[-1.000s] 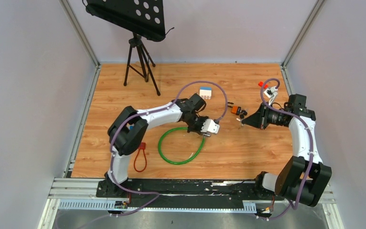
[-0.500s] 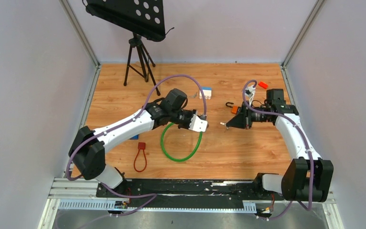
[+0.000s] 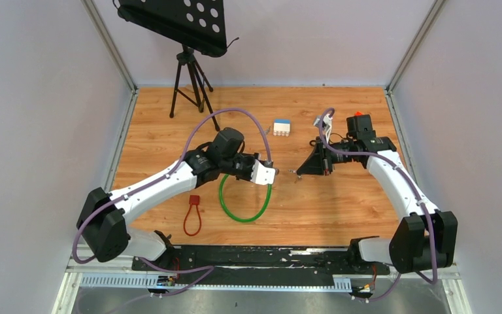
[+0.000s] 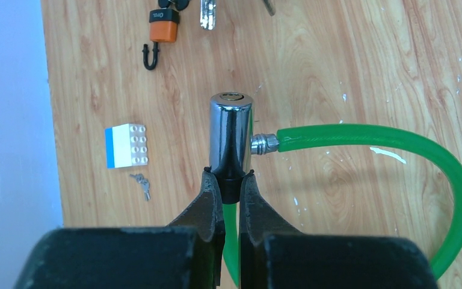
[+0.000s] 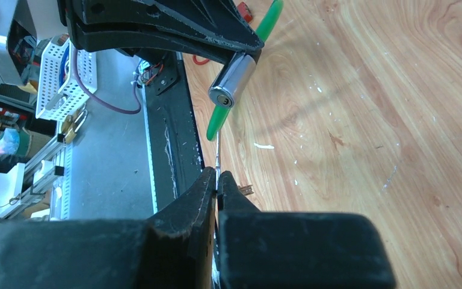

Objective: Unlock with the key
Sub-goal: Pick up the lock from the center of the board, then unlock the lock.

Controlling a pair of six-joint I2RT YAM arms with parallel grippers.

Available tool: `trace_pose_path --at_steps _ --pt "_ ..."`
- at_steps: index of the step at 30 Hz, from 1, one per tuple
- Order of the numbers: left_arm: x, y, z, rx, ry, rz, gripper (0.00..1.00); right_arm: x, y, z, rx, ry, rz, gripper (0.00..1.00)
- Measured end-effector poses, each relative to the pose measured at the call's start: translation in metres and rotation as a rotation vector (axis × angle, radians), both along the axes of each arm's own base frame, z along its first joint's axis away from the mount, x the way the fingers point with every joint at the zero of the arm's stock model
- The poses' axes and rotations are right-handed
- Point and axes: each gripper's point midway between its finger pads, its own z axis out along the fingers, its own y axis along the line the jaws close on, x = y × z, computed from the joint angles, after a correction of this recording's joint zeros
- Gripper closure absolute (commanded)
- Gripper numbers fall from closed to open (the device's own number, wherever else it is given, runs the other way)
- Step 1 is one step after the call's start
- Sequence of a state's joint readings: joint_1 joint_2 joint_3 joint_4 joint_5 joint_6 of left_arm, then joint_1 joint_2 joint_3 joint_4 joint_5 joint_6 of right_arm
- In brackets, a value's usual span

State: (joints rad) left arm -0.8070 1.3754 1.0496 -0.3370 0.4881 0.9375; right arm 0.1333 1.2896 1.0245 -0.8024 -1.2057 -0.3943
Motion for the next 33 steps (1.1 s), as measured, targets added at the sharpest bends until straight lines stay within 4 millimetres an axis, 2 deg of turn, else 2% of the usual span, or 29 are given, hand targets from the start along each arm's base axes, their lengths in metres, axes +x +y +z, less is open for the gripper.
trace_pose_path --at_steps 5,11,22,33 --pt "-0.001 0.005 0.008 -0.024 -0.028 0.017 1.0 0.002 0.011 0.006 0.007 0.008 0.038 1.0" --pt "0.001 0.006 0.02 -0.055 -0.065 0.032 1.0 0.002 0.02 0.003 0.01 0.044 0.069 1.0" --pt "0.003 0.007 0.016 -0.055 -0.075 0.042 1.0 0.004 0.029 0.008 0.029 0.076 0.094 1.0" --pt "0.004 0.007 0.016 -0.052 -0.084 0.044 1.0 0.01 0.032 0.001 0.028 0.122 0.087 1.0"
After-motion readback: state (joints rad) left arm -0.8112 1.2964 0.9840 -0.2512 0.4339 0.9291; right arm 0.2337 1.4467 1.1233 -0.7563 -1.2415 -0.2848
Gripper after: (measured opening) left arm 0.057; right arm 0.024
